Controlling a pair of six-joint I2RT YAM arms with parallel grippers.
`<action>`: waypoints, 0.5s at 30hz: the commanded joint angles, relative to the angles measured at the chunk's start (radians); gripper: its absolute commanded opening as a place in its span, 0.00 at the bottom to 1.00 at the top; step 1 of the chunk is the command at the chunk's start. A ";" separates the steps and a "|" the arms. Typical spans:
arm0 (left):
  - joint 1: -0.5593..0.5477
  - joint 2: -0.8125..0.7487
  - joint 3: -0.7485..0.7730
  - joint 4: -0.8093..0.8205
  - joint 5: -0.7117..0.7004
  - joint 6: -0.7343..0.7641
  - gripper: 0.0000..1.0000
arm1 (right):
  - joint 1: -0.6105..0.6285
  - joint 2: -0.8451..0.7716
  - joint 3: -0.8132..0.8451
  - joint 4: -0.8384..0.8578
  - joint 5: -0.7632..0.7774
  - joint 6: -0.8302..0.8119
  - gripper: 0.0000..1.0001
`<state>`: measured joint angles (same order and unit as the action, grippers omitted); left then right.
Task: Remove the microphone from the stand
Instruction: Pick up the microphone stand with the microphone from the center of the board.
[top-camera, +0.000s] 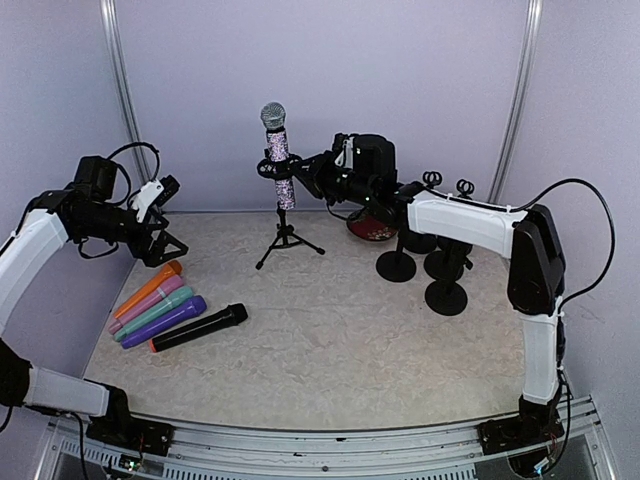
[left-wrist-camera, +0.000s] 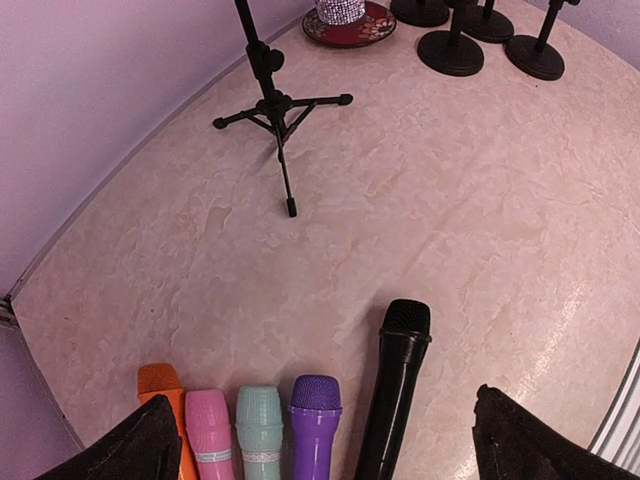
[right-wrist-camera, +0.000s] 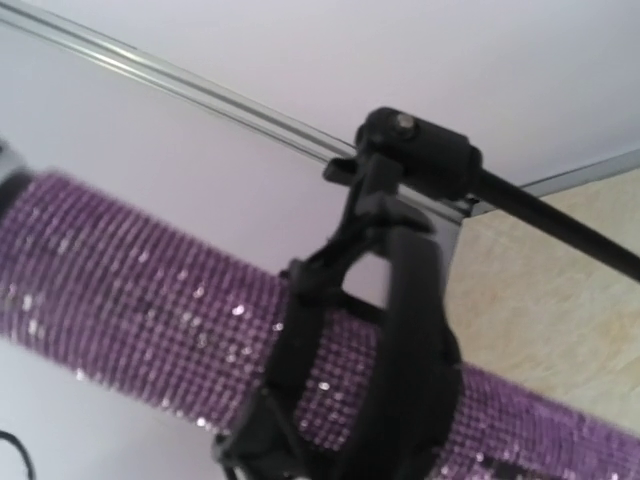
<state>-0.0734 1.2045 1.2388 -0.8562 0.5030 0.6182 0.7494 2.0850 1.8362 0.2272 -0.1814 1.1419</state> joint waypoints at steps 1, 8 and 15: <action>-0.005 -0.012 -0.009 0.036 -0.015 -0.005 0.99 | -0.004 -0.073 -0.058 0.095 -0.016 0.047 0.12; -0.080 0.023 -0.005 0.099 -0.075 -0.041 0.99 | 0.020 -0.194 -0.225 0.172 0.048 0.115 0.00; -0.238 0.124 0.076 0.120 -0.109 -0.078 0.99 | 0.035 -0.352 -0.412 0.217 0.127 0.194 0.00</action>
<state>-0.2413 1.2812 1.2495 -0.7738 0.4152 0.5713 0.7727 1.8515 1.4757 0.3332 -0.1280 1.3056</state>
